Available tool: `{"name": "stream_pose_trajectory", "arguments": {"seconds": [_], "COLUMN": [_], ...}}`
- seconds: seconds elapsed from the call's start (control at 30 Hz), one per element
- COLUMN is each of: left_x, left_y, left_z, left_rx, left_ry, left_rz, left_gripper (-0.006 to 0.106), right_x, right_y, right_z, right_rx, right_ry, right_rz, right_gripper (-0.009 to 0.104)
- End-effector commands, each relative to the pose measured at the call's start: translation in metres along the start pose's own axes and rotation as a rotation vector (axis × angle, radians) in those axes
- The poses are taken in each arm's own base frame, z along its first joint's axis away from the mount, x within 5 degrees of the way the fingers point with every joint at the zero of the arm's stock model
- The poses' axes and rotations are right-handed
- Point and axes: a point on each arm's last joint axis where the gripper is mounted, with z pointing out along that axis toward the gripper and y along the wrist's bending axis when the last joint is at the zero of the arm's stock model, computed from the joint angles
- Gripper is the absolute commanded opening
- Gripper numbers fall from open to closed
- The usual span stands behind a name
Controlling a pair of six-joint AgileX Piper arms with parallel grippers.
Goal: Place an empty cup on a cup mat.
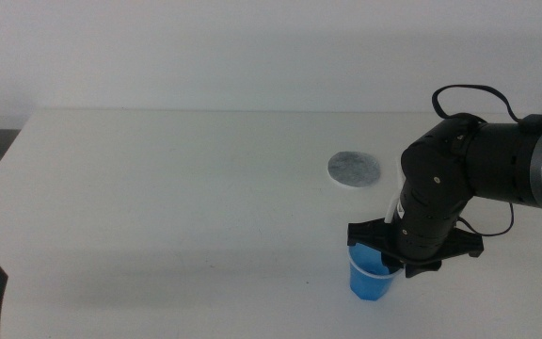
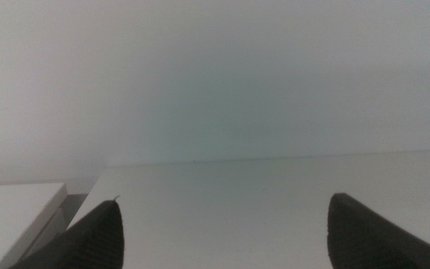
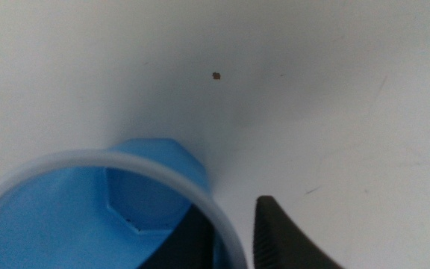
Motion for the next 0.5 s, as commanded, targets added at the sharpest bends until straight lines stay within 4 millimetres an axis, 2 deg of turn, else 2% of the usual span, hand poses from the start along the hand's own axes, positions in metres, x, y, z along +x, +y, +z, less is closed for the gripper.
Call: {"name": "stream_pose_trajectory", "arguments": {"seconds": [0.0,0.17,0.47], "left_x": [-0.0008,-0.0008,-0.0008], "left_y": [-0.0003,-0.0003,-0.0003], "left_z": [0.0004,0.0004,0.0004], "left_rx": [0.005,0.005,0.005], "left_ry": [-0.006,-0.006,-0.006], "left_rz": [-0.008,-0.008,-0.008], "left_gripper": [0.094,0.094,0.094], "right_x": [-0.0011,-0.0019,-0.002], "right_y": [-0.0002,-0.0002,0.0013], "right_z": [-0.0017,-0.0017,-0.0068], "right_rx": [0.003,0.003,-0.027], "right_ry": [-0.012,-0.021,-0.029], "right_rz": [-0.005,-0.013,-0.051], "right_gripper": [0.011,-0.002,-0.003]}}
